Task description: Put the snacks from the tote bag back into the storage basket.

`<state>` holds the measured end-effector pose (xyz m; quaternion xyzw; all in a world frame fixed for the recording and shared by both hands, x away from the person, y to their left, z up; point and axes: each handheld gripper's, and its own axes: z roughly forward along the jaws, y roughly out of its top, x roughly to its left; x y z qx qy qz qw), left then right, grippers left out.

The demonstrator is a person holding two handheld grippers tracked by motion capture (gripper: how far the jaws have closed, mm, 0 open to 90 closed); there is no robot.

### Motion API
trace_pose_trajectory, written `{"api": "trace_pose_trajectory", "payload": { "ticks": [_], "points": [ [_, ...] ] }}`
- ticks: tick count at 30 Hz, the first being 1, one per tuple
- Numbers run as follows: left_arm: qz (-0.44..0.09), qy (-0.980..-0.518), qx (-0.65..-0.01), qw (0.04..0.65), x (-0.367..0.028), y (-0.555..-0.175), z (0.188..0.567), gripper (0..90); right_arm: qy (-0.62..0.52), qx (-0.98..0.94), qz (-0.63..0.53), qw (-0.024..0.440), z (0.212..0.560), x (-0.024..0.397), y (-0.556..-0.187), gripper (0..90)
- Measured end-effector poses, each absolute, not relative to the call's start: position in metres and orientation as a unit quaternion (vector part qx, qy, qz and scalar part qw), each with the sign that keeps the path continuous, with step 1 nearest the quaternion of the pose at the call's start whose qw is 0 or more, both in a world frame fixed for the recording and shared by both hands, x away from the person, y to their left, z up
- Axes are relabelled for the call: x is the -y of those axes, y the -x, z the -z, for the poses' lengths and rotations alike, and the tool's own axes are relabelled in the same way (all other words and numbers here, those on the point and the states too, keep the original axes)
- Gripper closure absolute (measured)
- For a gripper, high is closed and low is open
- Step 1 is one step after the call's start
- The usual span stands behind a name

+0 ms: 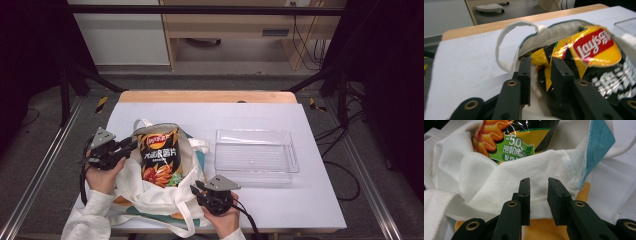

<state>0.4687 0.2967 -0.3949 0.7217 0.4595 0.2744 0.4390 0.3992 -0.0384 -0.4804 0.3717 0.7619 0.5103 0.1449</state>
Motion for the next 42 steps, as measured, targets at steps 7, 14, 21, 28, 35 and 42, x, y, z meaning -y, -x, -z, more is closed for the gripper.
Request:
{"api": "trace_pose_trajectory", "payload": {
  "ticks": [7,14,21,28,35,42],
  "points": [
    [-0.27,-0.732,-0.448,0.437,-0.321,-0.434,0.396,90.0,-0.367,-0.76,-0.516,0.146,0.468,0.038,-0.402,71.3],
    [-0.24,-0.784,-0.425,0.384,-0.317,-0.413,0.433,90.0,-0.362,-0.747,-0.532,0.164,0.44,0.026,-0.414,58.8],
    [-0.234,-0.797,-0.427,0.357,-0.316,-0.415,0.441,90.0,-0.371,-0.726,-0.55,0.182,0.407,0.003,-0.441,41.7],
    [-0.239,-0.792,-0.424,0.368,-0.318,-0.414,0.44,90.0,-0.389,-0.714,-0.551,0.19,0.392,-0.006,-0.464,37.6],
    [-0.235,-0.799,-0.422,0.359,-0.319,-0.414,0.449,90.0,-0.404,-0.713,-0.54,0.193,0.382,-0.015,-0.487,39.8],
    [-0.231,-0.798,-0.425,0.361,-0.319,-0.414,0.453,90.0,-0.406,-0.72,-0.529,0.189,0.382,-0.028,-0.5,40.3]
  ]
}}
